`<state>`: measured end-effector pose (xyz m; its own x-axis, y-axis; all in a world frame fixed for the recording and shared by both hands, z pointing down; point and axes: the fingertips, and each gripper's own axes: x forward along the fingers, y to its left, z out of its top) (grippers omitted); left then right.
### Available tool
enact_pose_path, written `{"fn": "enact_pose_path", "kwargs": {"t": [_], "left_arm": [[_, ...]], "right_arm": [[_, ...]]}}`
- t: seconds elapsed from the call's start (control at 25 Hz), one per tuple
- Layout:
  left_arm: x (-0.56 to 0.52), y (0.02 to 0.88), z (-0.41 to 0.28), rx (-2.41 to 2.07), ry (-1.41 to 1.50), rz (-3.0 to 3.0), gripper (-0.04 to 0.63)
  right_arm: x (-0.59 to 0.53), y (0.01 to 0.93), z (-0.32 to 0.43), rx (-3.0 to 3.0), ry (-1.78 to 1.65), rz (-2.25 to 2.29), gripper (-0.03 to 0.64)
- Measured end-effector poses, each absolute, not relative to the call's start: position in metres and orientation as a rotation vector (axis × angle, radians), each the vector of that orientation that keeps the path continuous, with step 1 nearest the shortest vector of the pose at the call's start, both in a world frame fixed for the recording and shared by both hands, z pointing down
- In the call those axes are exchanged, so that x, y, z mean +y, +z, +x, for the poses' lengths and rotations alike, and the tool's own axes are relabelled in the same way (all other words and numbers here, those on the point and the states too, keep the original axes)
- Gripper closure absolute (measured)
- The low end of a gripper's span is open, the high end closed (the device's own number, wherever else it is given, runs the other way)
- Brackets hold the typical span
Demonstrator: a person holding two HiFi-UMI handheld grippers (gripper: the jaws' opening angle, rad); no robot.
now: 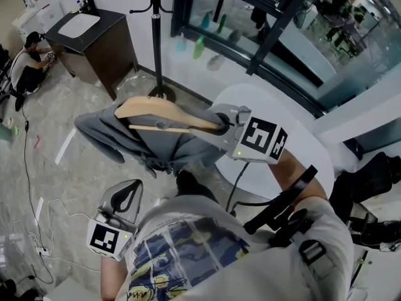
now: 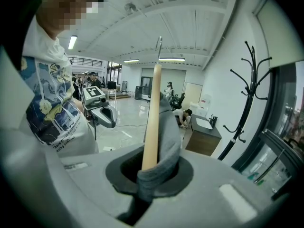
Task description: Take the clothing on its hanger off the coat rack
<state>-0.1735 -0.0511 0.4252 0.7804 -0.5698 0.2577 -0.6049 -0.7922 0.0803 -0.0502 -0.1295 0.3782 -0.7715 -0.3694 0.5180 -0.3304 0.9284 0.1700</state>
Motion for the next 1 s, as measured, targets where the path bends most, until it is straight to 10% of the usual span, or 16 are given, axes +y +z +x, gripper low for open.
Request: {"fn": "enact_pose_path", "kwargs": {"t": [1.0], "left_arm": [[-0.06, 0.433, -0.176, -0.891, 0.337, 2.799, 0.592]], "right_arm": [[-0.126, 0.396, -0.063, -2.492, -0.075, 0.475, 0.611]]}}
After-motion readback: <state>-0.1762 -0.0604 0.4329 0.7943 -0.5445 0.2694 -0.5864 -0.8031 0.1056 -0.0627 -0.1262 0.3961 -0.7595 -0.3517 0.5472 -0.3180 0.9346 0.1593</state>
